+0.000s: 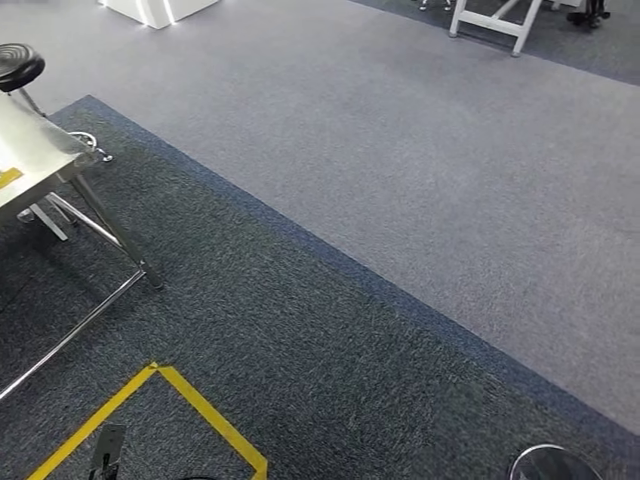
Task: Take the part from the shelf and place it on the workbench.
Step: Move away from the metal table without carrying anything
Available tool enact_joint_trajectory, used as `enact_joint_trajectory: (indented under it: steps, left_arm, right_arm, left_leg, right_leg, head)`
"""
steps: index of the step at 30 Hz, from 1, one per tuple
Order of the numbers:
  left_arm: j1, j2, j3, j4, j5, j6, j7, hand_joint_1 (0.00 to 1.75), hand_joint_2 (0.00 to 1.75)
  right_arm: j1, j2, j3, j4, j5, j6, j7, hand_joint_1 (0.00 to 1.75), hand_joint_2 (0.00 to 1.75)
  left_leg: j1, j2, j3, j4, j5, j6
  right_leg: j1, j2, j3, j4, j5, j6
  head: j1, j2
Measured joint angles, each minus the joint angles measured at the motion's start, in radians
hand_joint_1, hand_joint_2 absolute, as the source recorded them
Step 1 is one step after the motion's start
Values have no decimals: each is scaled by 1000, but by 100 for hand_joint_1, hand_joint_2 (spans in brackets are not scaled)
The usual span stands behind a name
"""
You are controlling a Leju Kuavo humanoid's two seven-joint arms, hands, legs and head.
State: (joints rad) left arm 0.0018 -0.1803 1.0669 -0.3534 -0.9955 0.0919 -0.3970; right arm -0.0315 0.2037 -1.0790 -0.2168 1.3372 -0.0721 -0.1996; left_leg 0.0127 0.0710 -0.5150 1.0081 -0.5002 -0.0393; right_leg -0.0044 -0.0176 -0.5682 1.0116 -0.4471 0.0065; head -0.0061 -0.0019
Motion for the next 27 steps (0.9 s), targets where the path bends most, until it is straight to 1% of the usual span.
enact_joint_trajectory:
  steps: [1,2,3,4,5,6,7,8,9,10,11,12,13,14,15,16,17,18,19,20,21,22,23,24,25,26,27]
  left_arm:
    - [0,0,2,1,-1,1,0,0,0]
    - [0,0,5,2,-3,1,-1,0,0]
    - [1,0,9,2,-5,2,-2,0,0]
    - [1,1,12,3,-6,2,-2,0,0]
    - [1,2,15,3,-8,3,-2,0,0]
    - [1,2,16,4,-9,3,-3,0,0]
    - [1,2,17,5,-10,4,-3,0,0]
    - [0,2,17,5,-10,4,-4,0,0]
    - [-1,2,17,6,-10,4,-5,0,0]
    - [-2,3,17,6,-10,5,-6,0,0]
    - [-3,3,17,7,-10,6,-6,0,0]
    - [-5,3,17,8,-11,8,-7,0,0]
    - [-7,2,17,8,-12,9,-8,0,0]
    - [-8,2,18,9,-14,10,-8,0,0]
    - [-9,1,18,9,-16,11,-9,0,0]
    - [-8,1,19,10,-17,12,-10,0,0]
    - [-7,2,20,10,-18,13,-10,0,0]
    - [-6,3,22,10,-18,14,-10,0,0]
    - [-5,3,23,10,-19,15,-10,0,0]
    - [-5,4,25,11,-19,15,-10,0,0]
    - [-6,4,26,12,-19,15,-10,0,0]
    - [-7,3,28,13,-19,16,-10,0,0]
    - [-7,3,29,14,-19,16,-10,0,0]
    - [-7,3,32,15,-19,16,-10,0,0]
    - [-8,3,33,16,-20,17,-10,0,0]
    - [-9,4,35,16,-20,17,-10,0,0]
    - [-11,4,36,16,-20,18,-10,0,0]
  right_arm:
    - [-1,0,-1,0,0,0,0,0,0]
    - [-2,0,-1,-1,0,0,0,0,0]
    - [-2,0,-2,-1,0,0,0,0,0]
    - [-2,0,-2,-1,1,1,0,0,0]
    - [-1,0,-2,-1,1,1,0,0,0]
    - [1,0,-2,-1,0,1,0,0,0]
    - [1,0,-2,-1,0,1,0,0,0]
    - [1,0,-3,-1,0,2,0,0,0]
    - [0,0,-3,-1,0,2,0,0,0]
    - [-1,0,-3,-1,0,3,0,0,0]
    - [-1,0,-3,-1,0,4,1,0,0]
    - [0,0,-3,-1,0,4,1,0,0]
    - [3,0,-4,-1,0,4,2,0,0]
    - [5,0,-5,-1,0,4,2,0,0]
    - [7,0,-6,-1,0,4,3,0,0]
    - [6,0,-7,-1,0,4,3,0,0]
    - [3,0,-8,-1,0,4,3,0,0]
    - [1,0,-8,-1,0,4,3,0,0]
    - [0,0,-8,-1,0,4,4,0,0]
    - [0,0,-8,-1,0,4,4,0,0]
    - [1,0,-9,-1,0,4,5,0,0]
    - [2,0,-9,-1,0,5,5,0,0]
    - [2,0,-9,-1,0,6,5,0,0]
    - [1,1,-10,-1,0,7,5,0,0]
    - [-1,1,-10,-2,0,8,5,0,0]
    - [-2,2,-10,-2,0,8,5,0,0]
    - [-3,2,-10,-2,0,9,5,0,0]
  left_leg:
    - [1,-23,-21,47,-30,-3]
    - [1,-44,-52,114,-66,-4]
    - [1,-56,-88,187,-98,-4]
    - [0,-61,-116,240,-113,-3]
    - [-1,-64,-132,262,-108,-2]
    - [-1,-66,-128,244,-82,0]
    - [-1,-73,-106,188,-41,3]
    - [0,-91,-77,116,-1,6]
    - [2,-112,-49,48,27,9]
    - [3,-129,-30,0,43,11]
    - [3,-139,-22,-23,45,13]
    - [2,-135,-21,-29,43,17]
    - [1,-125,-21,-31,46,22]
    - [2,-116,-20,-34,48,29]
    - [3,-105,-18,-37,50,36]
    - [4,-92,-16,-39,51,42]
    - [3,-79,-15,-39,49,45]
    - [1,-64,-14,-39,48,48]
    - [0,-50,-13,-39,46,49]
    - [0,-38,-12,-38,44,48]
    - [0,-26,-9,-38,42,47]
    - [1,-14,-4,-38,38,44]
    - [1,-3,3,-38,34,39]
    - [-1,7,8,-36,28,33]
    - [-3,16,13,-35,23,27]
    - [-6,24,17,-34,19,20]
    - [-7,32,19,-33,18,15]
  right_leg:
    - [-2,11,1,-2,4,-6]
    - [-1,23,-1,-2,5,-9]
    - [0,36,-3,-2,6,-12]
    - [1,49,-4,-2,7,-13]
    - [1,64,-4,-2,7,-13]
    - [2,78,-4,-2,8,-13]
    - [2,91,-2,-2,8,-12]
    - [1,104,-2,-1,9,-10]
    - [2,117,-4,1,9,-7]
    - [3,129,-8,3,9,-2]
    - [2,139,-13,3,10,5]
    - [1,149,-19,2,12,12]
    - [-1,155,-23,0,13,19]
    - [-1,143,-29,5,10,25]
    - [0,118,-41,26,-5,30]
    - [1,87,-62,71,-32,34]
    - [2,54,-94,135,-68,38]
    - [1,37,-130,208,-103,41]
    - [-1,29,-160,267,-126,45]
    - [-3,26,-174,296,-129,47]
    - [-5,23,-167,283,-112,49]
    - [-6,15,-138,231,-80,50]
    - [-6,-6,-97,156,-45,51]
    - [-6,-30,-57,88,-18,49]
    - [-5,-46,-30,40,-2,45]
    - [-3,-55,-17,18,3,39]
    - [-1,-49,-18,16,2,32]
  head:
    - [-2,0]
    - [-3,0]
    - [-4,0]
    - [-4,0]
    - [-4,0]
    - [-4,0]
    - [-3,0]
    - [-4,0]
    - [-3,0]
    - [-3,0]
    - [-3,0]
    - [-2,0]
    - [-2,0]
    - [-2,0]
    - [2,0]
    - [4,0]
    - [7,0]
    - [8,0]
    - [8,0]
    - [8,0]
    - [8,0]
    - [8,0]
    - [8,0]
    - [9,0]
    - [7,0]
    - [5,0]
    - [4,0]
